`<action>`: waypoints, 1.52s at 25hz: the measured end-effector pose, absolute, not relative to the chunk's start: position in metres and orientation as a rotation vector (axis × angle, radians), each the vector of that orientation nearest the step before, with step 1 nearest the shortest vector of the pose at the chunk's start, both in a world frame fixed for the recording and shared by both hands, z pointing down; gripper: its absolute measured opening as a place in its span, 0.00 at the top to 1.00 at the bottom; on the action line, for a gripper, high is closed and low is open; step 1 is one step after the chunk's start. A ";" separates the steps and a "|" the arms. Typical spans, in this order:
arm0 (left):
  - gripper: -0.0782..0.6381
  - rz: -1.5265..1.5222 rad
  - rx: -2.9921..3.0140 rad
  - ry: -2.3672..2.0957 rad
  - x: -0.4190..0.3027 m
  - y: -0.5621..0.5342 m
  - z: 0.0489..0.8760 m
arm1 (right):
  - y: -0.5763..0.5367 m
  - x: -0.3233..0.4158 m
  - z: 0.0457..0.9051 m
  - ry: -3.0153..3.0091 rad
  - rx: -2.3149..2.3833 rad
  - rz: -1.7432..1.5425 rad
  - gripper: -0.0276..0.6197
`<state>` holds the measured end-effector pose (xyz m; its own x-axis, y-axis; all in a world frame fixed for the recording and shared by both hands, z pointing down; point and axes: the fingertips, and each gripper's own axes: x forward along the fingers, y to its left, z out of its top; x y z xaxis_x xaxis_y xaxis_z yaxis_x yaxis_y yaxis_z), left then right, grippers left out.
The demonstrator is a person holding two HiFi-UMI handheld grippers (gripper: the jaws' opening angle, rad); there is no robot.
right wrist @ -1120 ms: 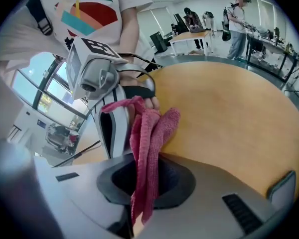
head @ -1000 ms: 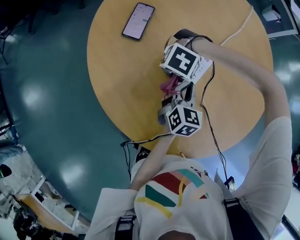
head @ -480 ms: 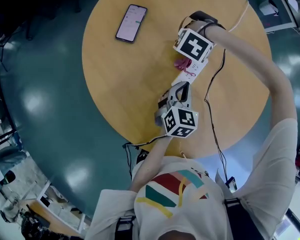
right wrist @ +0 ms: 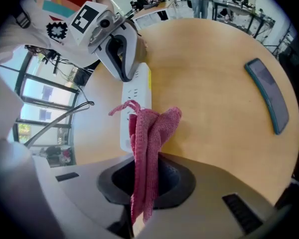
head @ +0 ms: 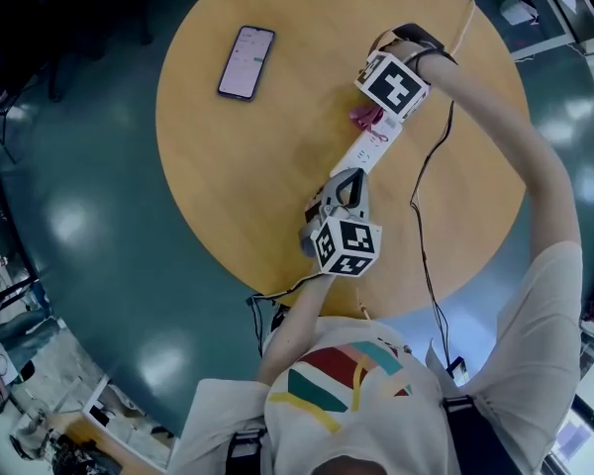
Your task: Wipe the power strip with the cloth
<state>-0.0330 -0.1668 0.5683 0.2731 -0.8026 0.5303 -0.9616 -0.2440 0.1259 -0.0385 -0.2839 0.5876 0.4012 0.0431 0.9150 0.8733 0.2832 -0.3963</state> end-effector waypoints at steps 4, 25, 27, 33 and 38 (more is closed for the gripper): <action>0.85 0.437 2.173 -1.486 -0.039 -0.167 0.563 | -0.280 -0.091 0.556 -1.617 -0.781 -0.576 0.90; 0.85 -0.140 2.648 -1.605 -0.035 -0.002 0.329 | 0.022 0.080 0.372 -2.762 1.492 0.152 0.90; 0.85 -0.122 2.688 -1.566 -0.026 0.017 0.329 | 0.044 0.081 0.369 -2.770 1.528 0.139 0.90; 0.85 -0.104 2.769 -1.483 0.005 0.068 0.315 | 0.095 0.107 0.339 -2.727 1.650 0.034 0.90; 0.85 -0.098 2.822 -1.465 0.006 0.091 0.309 | 0.116 0.110 0.339 -2.695 1.700 0.006 0.90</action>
